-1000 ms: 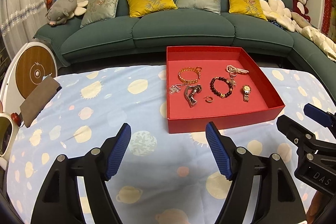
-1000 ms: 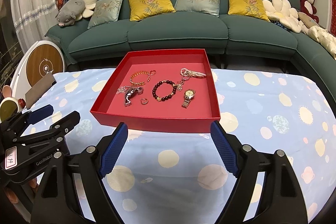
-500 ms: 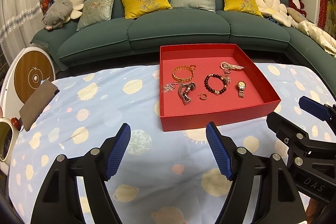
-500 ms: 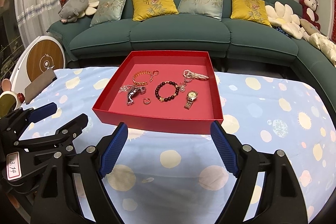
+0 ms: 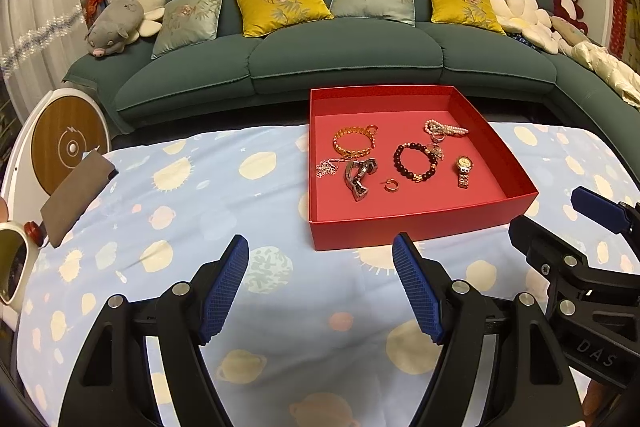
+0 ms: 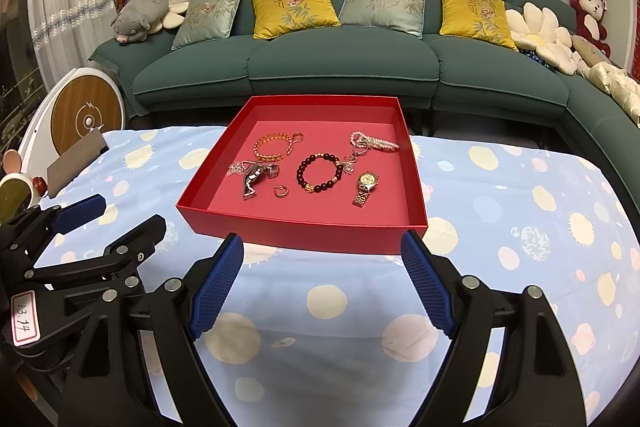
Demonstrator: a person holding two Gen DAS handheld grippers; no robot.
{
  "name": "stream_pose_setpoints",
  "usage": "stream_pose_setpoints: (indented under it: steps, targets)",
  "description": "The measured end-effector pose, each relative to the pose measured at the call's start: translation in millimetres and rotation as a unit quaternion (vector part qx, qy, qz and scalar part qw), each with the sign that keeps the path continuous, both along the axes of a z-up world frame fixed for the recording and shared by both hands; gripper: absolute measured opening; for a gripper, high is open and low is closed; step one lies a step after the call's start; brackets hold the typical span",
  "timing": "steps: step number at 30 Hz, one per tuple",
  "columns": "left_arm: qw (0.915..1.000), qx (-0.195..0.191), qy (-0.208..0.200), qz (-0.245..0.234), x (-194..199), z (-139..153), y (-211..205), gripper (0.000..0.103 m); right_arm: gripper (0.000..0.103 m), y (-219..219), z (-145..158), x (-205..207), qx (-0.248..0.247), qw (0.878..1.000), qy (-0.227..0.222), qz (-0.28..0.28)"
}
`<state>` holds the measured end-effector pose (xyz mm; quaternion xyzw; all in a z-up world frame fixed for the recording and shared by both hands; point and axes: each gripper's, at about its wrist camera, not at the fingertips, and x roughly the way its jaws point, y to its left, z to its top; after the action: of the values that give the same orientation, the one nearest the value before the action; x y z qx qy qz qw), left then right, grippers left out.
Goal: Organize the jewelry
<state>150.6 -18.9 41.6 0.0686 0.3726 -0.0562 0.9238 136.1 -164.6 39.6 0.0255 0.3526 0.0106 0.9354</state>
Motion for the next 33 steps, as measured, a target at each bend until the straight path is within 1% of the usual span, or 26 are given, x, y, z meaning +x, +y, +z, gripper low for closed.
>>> stream_pose_setpoints:
  steps: [22,28,33]
  targets:
    - [1.0,0.006,-0.003,0.004,-1.0,2.4,-0.6,0.072,0.078,-1.0,-0.2,0.4,0.0,1.0,-0.002,-0.003]
    - [0.9999,0.008,-0.01,0.008,-1.8,3.2,0.3,0.072,0.078,-3.7,2.0,0.7,0.002,1.0,-0.003,-0.003]
    - [1.0,0.001,-0.002,0.007,-0.1,1.8,2.7,0.072,0.078,-3.8,2.6,1.1,0.002,1.0,-0.002,-0.003]
